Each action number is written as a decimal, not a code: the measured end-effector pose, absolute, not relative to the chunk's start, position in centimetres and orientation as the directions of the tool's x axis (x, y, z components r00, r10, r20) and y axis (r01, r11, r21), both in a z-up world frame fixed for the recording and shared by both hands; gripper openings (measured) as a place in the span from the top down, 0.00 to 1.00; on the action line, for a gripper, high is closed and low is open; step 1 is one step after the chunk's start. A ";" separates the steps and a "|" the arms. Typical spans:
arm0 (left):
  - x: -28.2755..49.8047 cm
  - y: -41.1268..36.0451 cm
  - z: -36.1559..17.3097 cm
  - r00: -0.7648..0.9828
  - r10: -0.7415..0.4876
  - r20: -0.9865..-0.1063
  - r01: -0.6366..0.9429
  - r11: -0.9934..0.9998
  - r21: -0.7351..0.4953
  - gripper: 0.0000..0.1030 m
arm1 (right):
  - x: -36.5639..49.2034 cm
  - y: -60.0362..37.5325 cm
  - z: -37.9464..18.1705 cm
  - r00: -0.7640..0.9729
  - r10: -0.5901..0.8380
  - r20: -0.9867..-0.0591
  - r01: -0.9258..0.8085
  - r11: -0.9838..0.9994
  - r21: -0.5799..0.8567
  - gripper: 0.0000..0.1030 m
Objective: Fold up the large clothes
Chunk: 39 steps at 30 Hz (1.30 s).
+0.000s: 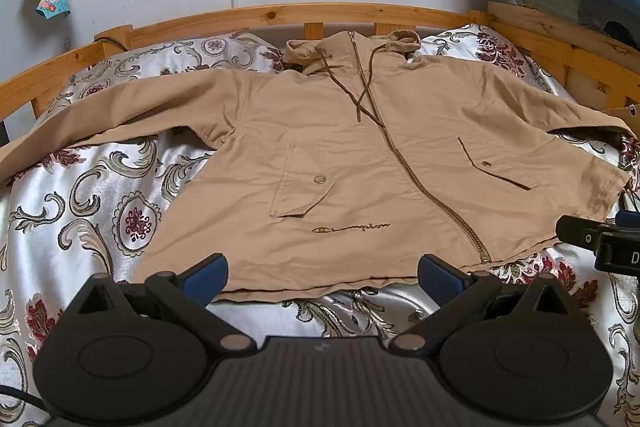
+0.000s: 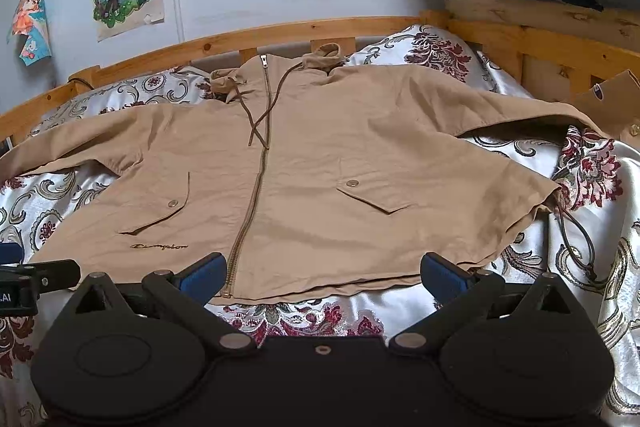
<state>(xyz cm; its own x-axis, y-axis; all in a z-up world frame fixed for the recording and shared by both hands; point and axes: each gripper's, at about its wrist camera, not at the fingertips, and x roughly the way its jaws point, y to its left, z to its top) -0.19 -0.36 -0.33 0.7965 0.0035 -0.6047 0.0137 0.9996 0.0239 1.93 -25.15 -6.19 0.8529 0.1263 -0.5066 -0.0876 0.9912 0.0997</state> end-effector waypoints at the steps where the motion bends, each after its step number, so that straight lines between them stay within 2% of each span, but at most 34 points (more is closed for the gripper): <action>1: -0.2 -0.3 -0.4 0.795 0.003 -0.606 0.013 1.000 0.022 0.00 | 1.9 -25.2 -6.2 0.853 0.126 -0.507 -0.088 0.991 0.100 0.01; 39: 1.2 0.0 -1.2 0.749 0.019 -0.662 -0.002 1.000 0.026 0.00 | 1.7 -25.2 -5.6 0.857 0.097 -0.506 -0.064 0.995 0.083 0.00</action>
<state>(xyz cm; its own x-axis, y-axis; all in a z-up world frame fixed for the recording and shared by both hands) 1.17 -0.04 -1.24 0.7494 0.0188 -0.6619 -0.0022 0.9997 0.0260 1.70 -25.21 -5.65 0.8568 0.0971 -0.5065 -0.0637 0.9945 0.0829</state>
